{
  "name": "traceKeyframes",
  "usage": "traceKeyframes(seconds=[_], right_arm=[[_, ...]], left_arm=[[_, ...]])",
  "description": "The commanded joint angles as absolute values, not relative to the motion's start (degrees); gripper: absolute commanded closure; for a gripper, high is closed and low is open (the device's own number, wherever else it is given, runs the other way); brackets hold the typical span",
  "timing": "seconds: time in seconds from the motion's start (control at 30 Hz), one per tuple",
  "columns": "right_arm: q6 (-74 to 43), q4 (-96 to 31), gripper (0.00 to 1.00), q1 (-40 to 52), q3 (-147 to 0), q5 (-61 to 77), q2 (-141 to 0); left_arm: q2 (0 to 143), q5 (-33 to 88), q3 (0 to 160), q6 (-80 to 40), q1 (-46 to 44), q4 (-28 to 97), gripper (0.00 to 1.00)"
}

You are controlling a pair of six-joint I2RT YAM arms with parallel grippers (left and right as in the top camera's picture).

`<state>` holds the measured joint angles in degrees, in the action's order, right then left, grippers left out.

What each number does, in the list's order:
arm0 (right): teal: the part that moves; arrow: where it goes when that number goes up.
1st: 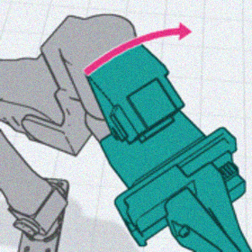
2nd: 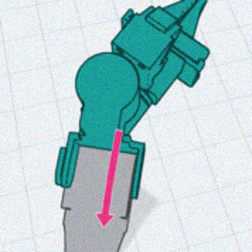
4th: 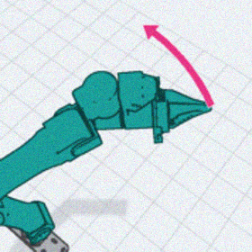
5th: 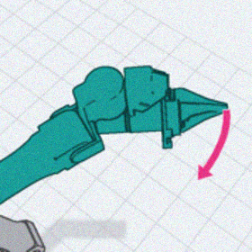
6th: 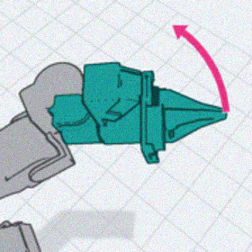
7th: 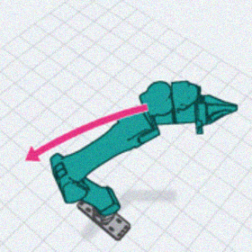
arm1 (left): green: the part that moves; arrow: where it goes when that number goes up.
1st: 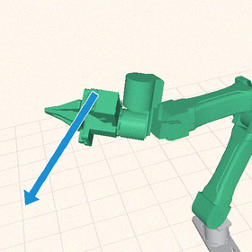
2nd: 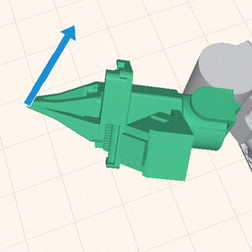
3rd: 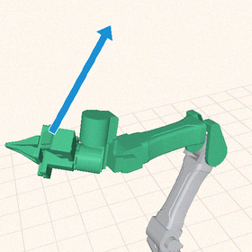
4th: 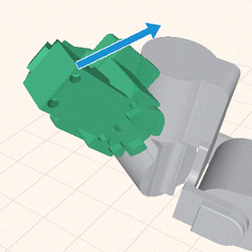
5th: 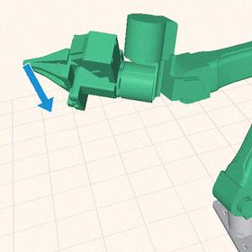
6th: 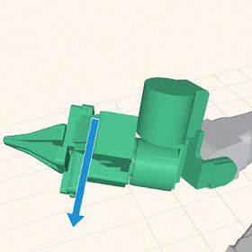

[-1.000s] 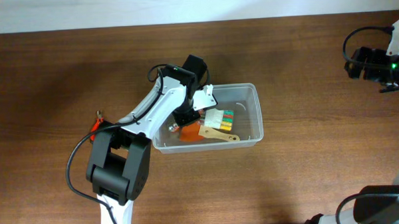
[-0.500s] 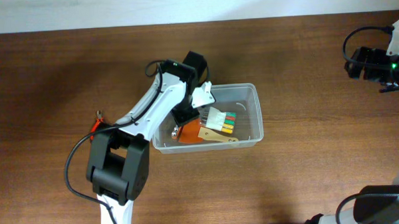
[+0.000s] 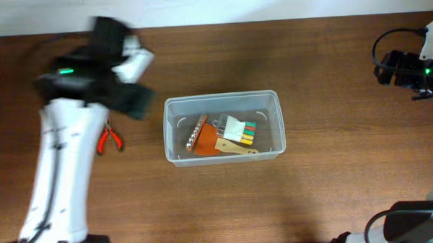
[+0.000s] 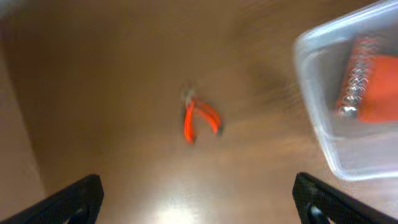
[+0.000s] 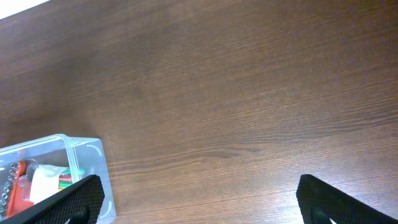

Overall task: Pack container
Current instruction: 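Release the socket rail and move the left gripper over the red pliers, then lower the left gripper onto the red pliers' handles and grasp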

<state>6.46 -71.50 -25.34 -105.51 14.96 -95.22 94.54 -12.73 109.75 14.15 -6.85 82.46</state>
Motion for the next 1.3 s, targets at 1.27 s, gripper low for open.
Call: traceKeyframes(seconds=[1.27], right_arm=[[6.83,-72.69,0.01,-24.97,-104.99,15.64,-96.18]], left_arm=[[102.69,-5.8,63.81,22.76,16.05,38.13,0.01]])
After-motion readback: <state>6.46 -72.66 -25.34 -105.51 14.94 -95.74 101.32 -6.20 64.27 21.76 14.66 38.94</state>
